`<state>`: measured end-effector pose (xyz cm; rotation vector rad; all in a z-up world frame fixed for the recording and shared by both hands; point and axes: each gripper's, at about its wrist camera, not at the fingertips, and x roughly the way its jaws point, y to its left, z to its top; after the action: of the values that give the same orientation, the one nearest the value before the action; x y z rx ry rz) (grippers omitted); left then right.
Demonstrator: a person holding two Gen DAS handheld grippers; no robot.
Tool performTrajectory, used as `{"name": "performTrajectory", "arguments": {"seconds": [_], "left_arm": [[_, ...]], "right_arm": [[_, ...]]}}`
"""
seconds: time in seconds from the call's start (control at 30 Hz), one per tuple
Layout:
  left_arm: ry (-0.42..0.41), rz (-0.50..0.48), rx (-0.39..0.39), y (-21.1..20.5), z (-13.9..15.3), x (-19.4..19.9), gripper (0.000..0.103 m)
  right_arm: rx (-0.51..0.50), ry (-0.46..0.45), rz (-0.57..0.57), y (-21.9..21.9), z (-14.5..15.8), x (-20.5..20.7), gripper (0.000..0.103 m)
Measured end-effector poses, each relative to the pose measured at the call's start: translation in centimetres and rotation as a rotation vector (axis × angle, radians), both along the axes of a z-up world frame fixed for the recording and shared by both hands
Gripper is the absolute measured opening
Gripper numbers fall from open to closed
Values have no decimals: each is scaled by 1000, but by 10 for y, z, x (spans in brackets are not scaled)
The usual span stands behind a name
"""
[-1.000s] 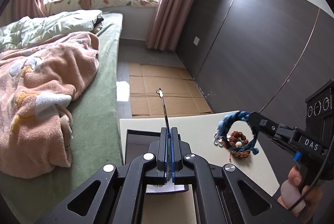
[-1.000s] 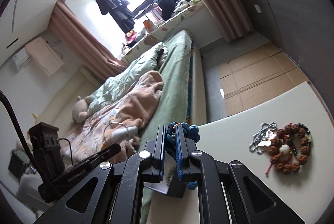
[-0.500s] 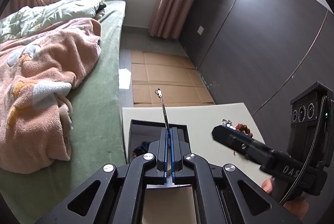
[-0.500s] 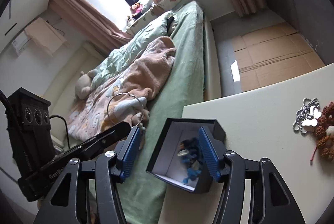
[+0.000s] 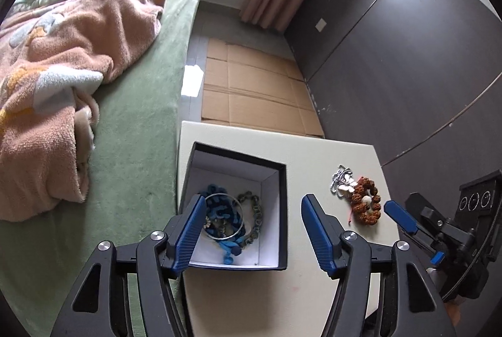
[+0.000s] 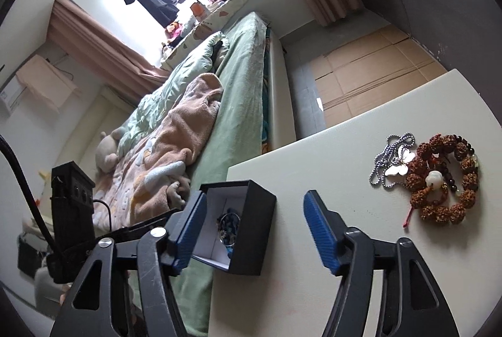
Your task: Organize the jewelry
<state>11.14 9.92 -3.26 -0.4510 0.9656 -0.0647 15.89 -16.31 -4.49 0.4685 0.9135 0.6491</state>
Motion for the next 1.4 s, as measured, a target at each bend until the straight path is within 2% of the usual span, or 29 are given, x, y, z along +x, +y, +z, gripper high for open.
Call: {"name": "performTrajectory", "arguments": {"seconds": [0.03,0.07,0.23,0.43,0.53,0.63,0.8,0.87,0.93,1.13,1.3,1.4], "left_arm": [[-10,-1,1,-3,1,0,64],[-21,-4,6,-7,2,-1,64],[-76,-15,51,-33,11,-1,64],[-138,-41,87,-69,16,0,64],[-147,-79,110,-91,12,4,64],[-132,-135,80,-109,4,8,64],[-101,-195,71,-138,-6,18,66],[-78,-201,41,-145,-12,24,78],[-63,-188,24,-150,-17,28,81],[-31,-180,-37,-162,-31,42,81],[-5,-210,-16,-180,-45,53,81],[-4,-225,-16,-188,-50,59,72]], "right_arm": [[17,1,-10,-7,0,-1,84],[31,-3,-25,-14,1,-3,88],[71,-2,-90,-48,6,-8,88],[-27,-64,-314,-100,16,-20,88],[-52,-71,-376,-121,14,-22,88],[-50,-16,-391,-139,5,-19,88],[19,63,-362,-154,-8,-16,88],[32,83,-354,-156,-11,-16,88],[38,107,-360,-158,-16,-15,88],[24,158,-385,-162,-25,-10,88],[9,191,-405,-169,-29,-4,88],[14,207,-419,-174,-31,1,88]]}}
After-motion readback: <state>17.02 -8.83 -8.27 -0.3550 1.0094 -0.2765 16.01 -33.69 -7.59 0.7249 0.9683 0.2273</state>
